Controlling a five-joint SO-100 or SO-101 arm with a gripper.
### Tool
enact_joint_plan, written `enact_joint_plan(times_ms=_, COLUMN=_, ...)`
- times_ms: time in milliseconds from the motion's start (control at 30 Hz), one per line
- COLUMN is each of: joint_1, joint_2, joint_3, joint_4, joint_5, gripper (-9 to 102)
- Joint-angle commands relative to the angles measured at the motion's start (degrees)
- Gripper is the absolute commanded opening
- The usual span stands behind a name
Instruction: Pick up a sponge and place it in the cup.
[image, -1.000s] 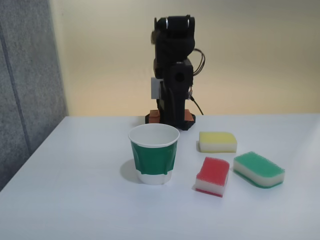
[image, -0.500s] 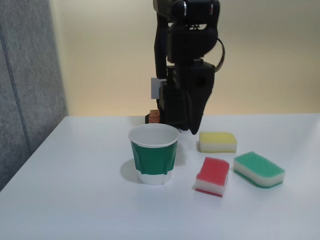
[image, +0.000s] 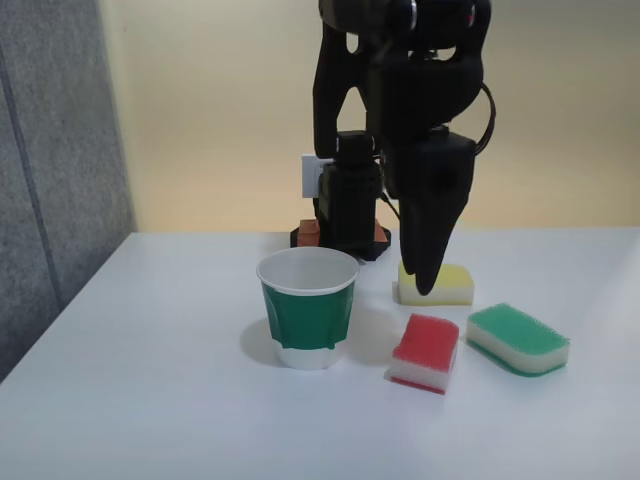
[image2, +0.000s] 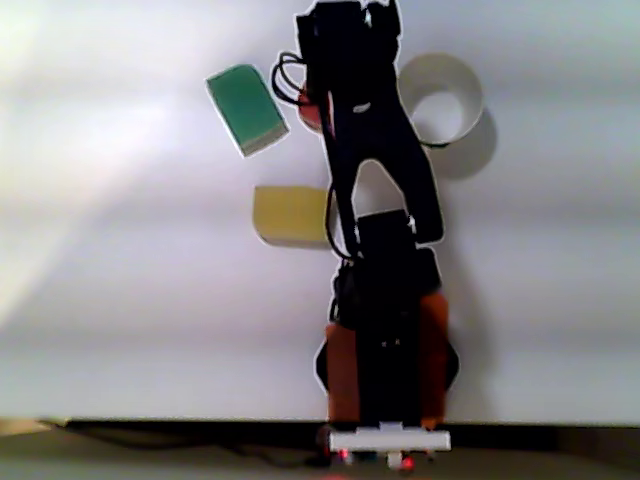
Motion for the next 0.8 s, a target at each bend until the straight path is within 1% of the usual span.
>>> enact_joint_plan(times_ms=0, joint_1=-1.58, joint_2=0.62, joint_3=-2.29, joint_4=-0.35, joint_5=0.88, gripper=24)
enact_joint_plan(times_ms=367, joint_1=-2.02, joint_2=-6.50, joint_3=-5.36, joint_4=-7.38, joint_5=-0.53, gripper=38)
enact_joint_plan(times_ms=667, joint_1=-0.18, joint_2=-11.78, joint_3=-3.43, joint_4=-18.37, joint_5=-0.53, gripper=40)
enact_joint_plan(times_ms=767, joint_1=0.53, joint_2=-11.87, joint_3=-0.53, joint_4=-22.68, joint_5=-0.35, gripper=41)
